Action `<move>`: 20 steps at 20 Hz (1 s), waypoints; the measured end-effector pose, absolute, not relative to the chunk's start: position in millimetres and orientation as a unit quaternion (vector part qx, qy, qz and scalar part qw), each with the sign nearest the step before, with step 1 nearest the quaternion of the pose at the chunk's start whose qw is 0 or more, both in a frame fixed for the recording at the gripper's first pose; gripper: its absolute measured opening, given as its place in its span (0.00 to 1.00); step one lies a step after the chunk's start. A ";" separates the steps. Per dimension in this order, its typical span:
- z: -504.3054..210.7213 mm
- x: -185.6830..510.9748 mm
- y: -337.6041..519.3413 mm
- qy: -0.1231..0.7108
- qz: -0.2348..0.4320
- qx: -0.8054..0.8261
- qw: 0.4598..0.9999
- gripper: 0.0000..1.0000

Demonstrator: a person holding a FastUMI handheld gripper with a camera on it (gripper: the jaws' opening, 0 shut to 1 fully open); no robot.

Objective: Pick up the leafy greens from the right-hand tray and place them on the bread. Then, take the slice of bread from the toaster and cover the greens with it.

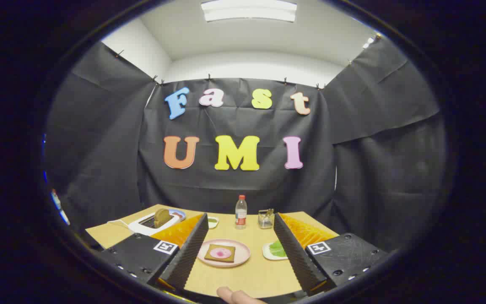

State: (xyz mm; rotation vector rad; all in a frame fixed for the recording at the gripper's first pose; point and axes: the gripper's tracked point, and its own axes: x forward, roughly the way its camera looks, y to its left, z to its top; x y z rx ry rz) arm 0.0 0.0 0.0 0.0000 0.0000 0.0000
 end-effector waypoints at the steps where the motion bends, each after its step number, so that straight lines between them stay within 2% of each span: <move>1: 4.7 -4.3 6.4 -0.004 0.003 -0.006 1.000 0.95; 6: 19.9 -22.2 20.4 -0.034 0.022 -0.029 0.999 0.95; 20: -9.2 -3.5 -8.0 0.006 0.005 0.000 1.000 0.95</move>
